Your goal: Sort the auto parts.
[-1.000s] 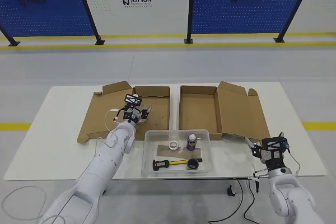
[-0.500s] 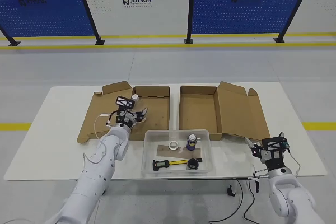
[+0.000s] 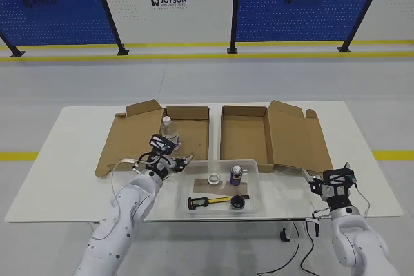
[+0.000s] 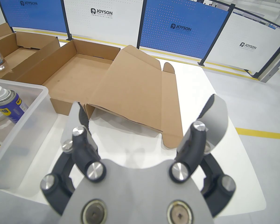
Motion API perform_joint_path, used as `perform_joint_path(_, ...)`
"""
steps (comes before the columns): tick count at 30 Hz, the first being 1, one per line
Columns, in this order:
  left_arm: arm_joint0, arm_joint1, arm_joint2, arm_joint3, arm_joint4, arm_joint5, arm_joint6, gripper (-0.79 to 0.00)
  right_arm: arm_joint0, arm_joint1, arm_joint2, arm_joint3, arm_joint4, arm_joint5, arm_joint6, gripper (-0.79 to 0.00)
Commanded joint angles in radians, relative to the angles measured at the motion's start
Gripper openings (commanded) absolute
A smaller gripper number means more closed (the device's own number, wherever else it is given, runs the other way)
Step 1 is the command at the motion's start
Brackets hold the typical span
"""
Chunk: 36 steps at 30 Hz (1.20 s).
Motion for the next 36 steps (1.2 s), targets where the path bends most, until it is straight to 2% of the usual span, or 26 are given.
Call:
perform_joint_path(1, 0.038, 0.002, 0.008, -0.063, -0.029, -0.039, -0.032, 0.000, 0.000, 0.000, 0.000, 0.000, 0.000, 0.000, 0.000, 0.000)
perform_joint_path(7, 0.111, 0.002, 0.067, -0.175, -0.077, -0.105, -0.133, 0.000, 0.000, 0.000, 0.000, 0.000, 0.000, 0.000, 0.000, 0.000)
perform_joint_path(11, 0.095, -0.001, 0.111, -0.187, -0.058, -0.118, -0.182, 0.000, 0.000, 0.000, 0.000, 0.000, 0.000, 0.000, 0.000, 0.000)
perform_joint_path(21, -0.016, -0.024, 0.220, -0.150, -0.093, -0.089, -0.315, 0.000, 0.000, 0.000, 0.000, 0.000, 0.000, 0.000, 0.000, 0.000)
perform_joint_path(28, -0.105, -0.039, 0.304, -0.125, -0.111, -0.146, -0.404, 0.000, 0.000, 0.000, 0.000, 0.000, 0.000, 0.000, 0.000, 0.000)
perform_joint_path(36, -0.177, -0.059, 0.363, -0.072, -0.135, -0.106, -0.494, 0.000, 0.000, 0.000, 0.000, 0.000, 0.000, 0.000, 0.000, 0.000)
